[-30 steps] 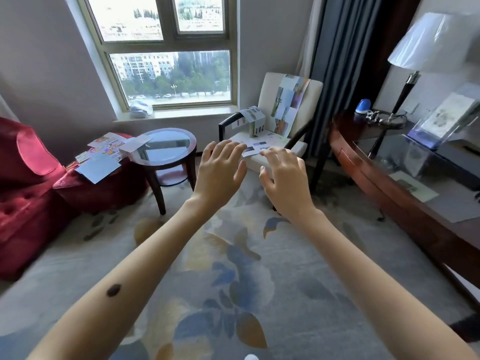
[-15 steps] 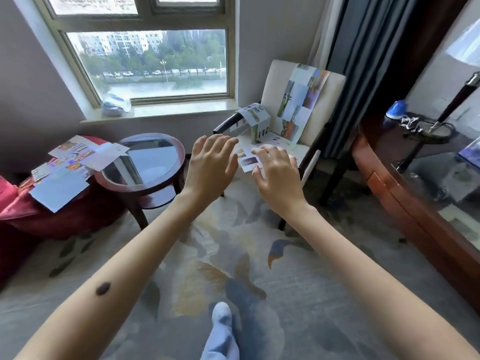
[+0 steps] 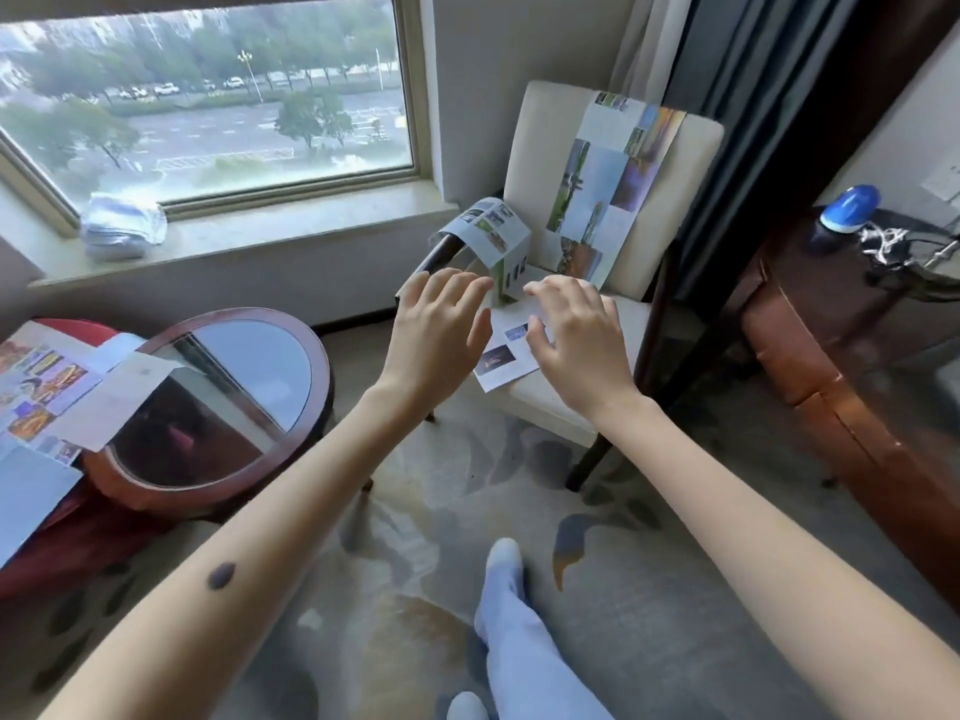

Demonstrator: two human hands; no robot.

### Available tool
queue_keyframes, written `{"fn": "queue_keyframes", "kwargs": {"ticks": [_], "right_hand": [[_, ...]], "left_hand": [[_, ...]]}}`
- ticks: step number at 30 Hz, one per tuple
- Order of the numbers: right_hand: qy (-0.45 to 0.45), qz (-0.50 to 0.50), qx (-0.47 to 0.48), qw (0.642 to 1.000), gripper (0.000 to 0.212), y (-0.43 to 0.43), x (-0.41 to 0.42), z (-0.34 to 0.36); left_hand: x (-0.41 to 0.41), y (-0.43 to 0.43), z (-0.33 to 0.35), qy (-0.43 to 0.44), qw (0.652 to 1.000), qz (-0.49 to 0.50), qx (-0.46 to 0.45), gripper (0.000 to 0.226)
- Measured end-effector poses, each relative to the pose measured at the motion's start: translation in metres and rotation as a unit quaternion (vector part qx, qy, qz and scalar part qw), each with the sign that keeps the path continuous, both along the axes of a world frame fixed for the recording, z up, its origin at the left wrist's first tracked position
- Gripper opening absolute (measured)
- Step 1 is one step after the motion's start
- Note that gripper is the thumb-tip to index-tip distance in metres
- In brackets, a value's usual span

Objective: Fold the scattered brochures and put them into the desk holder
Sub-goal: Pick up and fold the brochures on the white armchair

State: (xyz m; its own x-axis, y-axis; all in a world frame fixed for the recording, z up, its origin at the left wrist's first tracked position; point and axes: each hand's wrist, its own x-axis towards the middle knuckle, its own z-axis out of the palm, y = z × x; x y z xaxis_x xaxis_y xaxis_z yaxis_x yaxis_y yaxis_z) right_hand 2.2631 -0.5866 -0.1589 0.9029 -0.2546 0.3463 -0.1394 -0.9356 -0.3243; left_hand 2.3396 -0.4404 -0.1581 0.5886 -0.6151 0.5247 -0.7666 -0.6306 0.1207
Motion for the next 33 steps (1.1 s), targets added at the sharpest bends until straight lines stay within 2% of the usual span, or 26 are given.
{"fn": "queue_keyframes", "kwargs": {"ticks": [7,13,24,33], "right_hand": [[0.028,0.001,0.007,1.0,0.033,-0.063,0.144,-0.035],[0.052,-0.011,0.024,0.998,0.032,-0.108,0.235,-0.054],[0.101,-0.067,0.036,0.992,0.032,-0.169,0.359,-0.098],[0.178,-0.179,0.105,0.962,0.032,-0.219,0.4,-0.185]], "left_hand": [[0.136,-0.061,-0.029,0.011,1.0,0.0,0.025,0.025],[0.222,-0.1,-0.046,0.041,0.998,-0.005,0.038,0.023],[0.365,-0.171,-0.089,0.117,0.987,-0.072,0.086,0.019],[0.43,-0.22,-0.177,0.166,0.952,-0.177,0.184,0.024]]}}
